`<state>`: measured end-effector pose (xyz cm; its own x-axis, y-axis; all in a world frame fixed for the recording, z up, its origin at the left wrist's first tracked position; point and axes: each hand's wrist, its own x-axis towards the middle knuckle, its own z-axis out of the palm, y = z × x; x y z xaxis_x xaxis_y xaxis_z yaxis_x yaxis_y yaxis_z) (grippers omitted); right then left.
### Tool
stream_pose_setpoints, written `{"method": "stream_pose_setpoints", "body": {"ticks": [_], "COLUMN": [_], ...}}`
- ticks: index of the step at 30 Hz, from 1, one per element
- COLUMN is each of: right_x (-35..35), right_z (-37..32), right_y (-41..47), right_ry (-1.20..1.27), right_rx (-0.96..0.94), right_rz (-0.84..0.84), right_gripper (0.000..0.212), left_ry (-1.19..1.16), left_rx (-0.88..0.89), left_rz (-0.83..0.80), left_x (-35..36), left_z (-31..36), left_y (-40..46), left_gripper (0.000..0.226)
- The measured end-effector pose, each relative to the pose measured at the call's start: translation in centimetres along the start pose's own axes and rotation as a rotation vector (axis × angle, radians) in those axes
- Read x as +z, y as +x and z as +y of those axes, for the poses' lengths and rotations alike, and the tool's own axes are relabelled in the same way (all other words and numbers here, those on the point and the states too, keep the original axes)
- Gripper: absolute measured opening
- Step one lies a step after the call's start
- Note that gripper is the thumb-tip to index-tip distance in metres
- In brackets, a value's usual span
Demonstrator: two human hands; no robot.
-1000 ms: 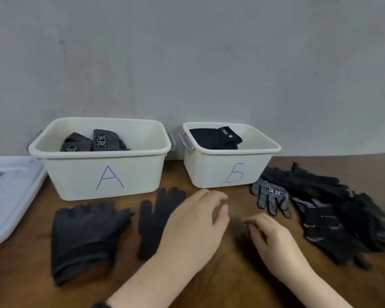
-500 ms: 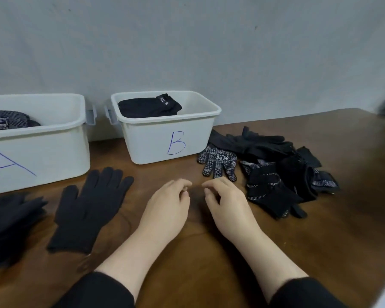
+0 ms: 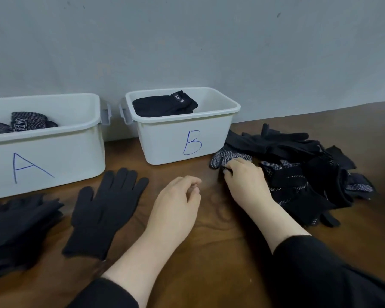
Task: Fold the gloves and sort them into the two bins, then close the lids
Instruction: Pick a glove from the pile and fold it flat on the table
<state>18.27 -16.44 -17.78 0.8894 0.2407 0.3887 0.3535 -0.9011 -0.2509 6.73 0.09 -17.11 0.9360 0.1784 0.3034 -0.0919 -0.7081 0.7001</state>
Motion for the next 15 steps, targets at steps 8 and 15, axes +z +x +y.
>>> {"method": "stream_pose_setpoints", "body": {"ticks": [8,15], "right_x": [-4.0,-4.7], "right_z": [-4.0,-3.3], "right_y": [-3.0,-3.6], "right_ry": [0.496,0.797], "right_rx": [-0.151,-0.093], "right_rz": [-0.226,-0.287], "right_gripper": [0.010,0.022], "left_ry": [0.109,-0.063], "left_rx": [0.102,0.007], "left_rz": [-0.137,0.017], "left_x": [-0.3,-0.8], "left_z": [-0.8,-0.5], "left_y": [0.6,0.6], "left_gripper": [0.065,0.031]}}
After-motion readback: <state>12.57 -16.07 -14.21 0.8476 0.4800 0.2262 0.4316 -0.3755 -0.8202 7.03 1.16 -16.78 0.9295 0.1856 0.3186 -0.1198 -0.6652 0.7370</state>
